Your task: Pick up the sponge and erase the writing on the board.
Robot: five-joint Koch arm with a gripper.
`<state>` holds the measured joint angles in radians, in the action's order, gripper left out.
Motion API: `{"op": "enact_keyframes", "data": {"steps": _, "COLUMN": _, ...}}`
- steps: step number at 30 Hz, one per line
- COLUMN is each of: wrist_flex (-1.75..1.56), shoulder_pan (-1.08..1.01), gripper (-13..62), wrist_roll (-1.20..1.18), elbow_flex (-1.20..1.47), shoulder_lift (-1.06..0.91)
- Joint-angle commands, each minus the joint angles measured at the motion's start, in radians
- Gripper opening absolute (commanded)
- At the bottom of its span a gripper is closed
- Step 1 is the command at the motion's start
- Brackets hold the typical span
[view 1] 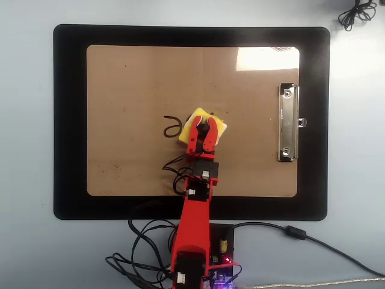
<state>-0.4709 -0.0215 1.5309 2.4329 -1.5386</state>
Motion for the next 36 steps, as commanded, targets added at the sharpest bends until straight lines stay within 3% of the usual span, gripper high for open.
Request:
{"op": "enact_keyframes", "data": {"steps": 1, "wrist_flex": -0.025, "shoulder_pan": -0.003, "gripper": -8.1, "wrist_roll": 0.038, "elbow_flex": 0.008, "shoulder_lift": -0.040}}
{"op": "enact_keyframes", "data": {"steps": 6, "wrist_flex": -0.031, "shoulder_pan": -0.089, "gripper": -8.1, "wrist_roll": 0.029, "elbow_flex": 0.275, "shoulder_lift": -0.308}}
{"op": "enact_keyframes", "data": {"steps": 9, "wrist_flex": -0.026, "shoulder_pan": -0.163, "gripper": -8.1, "wrist_roll": 0.029, "elbow_flex": 0.287, "shoulder_lift": -0.330}}
{"op": "enact_keyframes", "data": {"steps": 12, "wrist_flex": -0.034, "shoulder_pan": -0.164, "gripper": -8.1, "wrist_roll": 0.031, "elbow_flex": 0.112, "shoulder_lift": -0.146}}
{"op": "enact_keyframes", "data": {"steps": 16, "wrist_flex": -0.037, "shoulder_pan": -0.155, "gripper": -8.1, "wrist_roll": 0.031, "elbow_flex": -0.276, "shoulder_lift": 0.241}}
{"op": "enact_keyframes", "data": {"steps": 19, "wrist_flex": -0.035, "shoulder_pan": -0.137, "gripper": -8.1, "wrist_roll": 0.032, "elbow_flex": -0.391, "shoulder_lift": 0.351}}
{"op": "enact_keyframes", "data": {"steps": 21, "wrist_flex": -0.032, "shoulder_pan": -0.141, "gripper": -8.1, "wrist_roll": 0.031, "elbow_flex": -0.308, "shoulder_lift": 0.293}}
{"op": "enact_keyframes", "data": {"steps": 27, "wrist_flex": -0.018, "shoulder_pan": -0.156, "gripper": -8.1, "wrist_roll": 0.032, "elbow_flex": 0.179, "shoulder_lift": -0.176}}
{"op": "enact_keyframes", "data": {"steps": 29, "wrist_flex": -0.015, "shoulder_pan": -0.156, "gripper": -8.1, "wrist_roll": 0.032, "elbow_flex": 0.247, "shoulder_lift": -0.249}}
{"op": "enact_keyframes", "data": {"steps": 32, "wrist_flex": 0.021, "shoulder_pan": -0.123, "gripper": -8.1, "wrist_roll": 0.034, "elbow_flex": 0.123, "shoulder_lift": -0.132}}
{"op": "enact_keyframes", "data": {"steps": 36, "wrist_flex": 0.120, "shoulder_pan": -0.041, "gripper": -8.1, "wrist_roll": 0.037, "elbow_flex": -0.212, "shoulder_lift": 0.164}}
